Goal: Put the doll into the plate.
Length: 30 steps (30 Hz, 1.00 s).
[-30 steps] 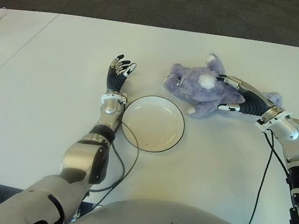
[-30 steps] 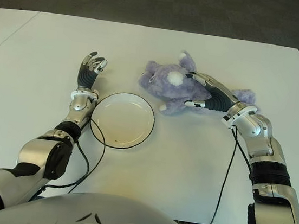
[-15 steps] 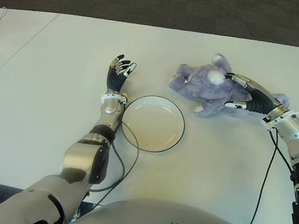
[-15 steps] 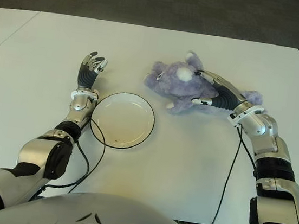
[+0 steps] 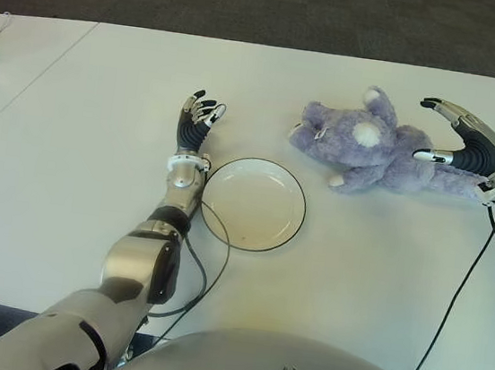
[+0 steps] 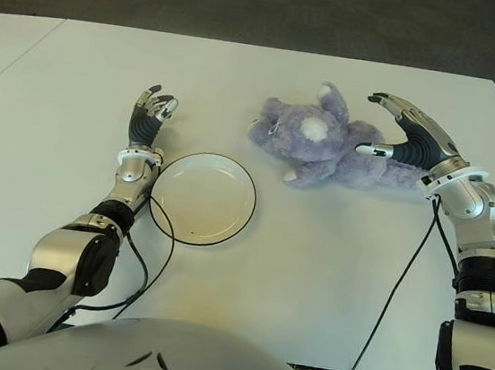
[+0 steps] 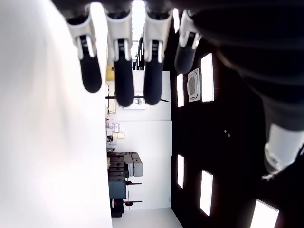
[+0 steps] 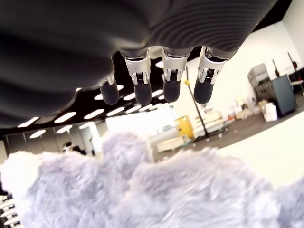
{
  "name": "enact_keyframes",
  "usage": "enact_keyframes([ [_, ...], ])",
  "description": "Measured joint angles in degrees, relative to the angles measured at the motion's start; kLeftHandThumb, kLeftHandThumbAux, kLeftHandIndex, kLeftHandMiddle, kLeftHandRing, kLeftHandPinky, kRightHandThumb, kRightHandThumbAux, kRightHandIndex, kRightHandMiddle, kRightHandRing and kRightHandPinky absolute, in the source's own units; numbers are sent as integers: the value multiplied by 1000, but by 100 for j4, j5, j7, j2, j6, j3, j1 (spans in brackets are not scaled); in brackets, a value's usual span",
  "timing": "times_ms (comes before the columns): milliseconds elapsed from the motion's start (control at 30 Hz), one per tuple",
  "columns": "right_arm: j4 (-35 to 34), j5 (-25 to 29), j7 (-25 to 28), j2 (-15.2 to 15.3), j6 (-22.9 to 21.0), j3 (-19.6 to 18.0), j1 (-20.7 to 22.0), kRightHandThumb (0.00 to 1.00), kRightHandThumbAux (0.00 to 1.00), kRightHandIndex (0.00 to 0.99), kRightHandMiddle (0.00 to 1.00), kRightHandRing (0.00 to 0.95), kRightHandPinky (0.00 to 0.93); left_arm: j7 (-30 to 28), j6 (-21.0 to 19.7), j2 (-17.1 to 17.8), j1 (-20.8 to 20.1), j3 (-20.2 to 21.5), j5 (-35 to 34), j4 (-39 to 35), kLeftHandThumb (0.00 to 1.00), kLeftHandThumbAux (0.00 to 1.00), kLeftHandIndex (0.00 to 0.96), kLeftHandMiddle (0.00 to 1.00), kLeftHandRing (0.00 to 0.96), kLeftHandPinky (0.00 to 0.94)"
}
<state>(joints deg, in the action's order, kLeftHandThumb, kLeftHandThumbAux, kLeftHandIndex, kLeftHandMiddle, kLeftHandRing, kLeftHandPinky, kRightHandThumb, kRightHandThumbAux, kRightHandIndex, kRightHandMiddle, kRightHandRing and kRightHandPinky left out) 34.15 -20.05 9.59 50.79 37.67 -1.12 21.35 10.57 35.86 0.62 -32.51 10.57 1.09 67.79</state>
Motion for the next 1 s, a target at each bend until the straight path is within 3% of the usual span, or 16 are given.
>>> enact_keyframes([
  [600, 364, 3, -263, -1, 0, -17, 61, 57, 346, 3, 0, 0, 0, 0, 4, -2, 0, 31, -5, 0, 0, 576, 194, 323, 327, 298],
  [1000, 867, 132, -371, -6, 10, -23, 351, 110, 350, 30, 0, 0, 0, 0, 3, -2, 0, 20, 1, 0, 0, 551, 192, 319, 322, 298],
])
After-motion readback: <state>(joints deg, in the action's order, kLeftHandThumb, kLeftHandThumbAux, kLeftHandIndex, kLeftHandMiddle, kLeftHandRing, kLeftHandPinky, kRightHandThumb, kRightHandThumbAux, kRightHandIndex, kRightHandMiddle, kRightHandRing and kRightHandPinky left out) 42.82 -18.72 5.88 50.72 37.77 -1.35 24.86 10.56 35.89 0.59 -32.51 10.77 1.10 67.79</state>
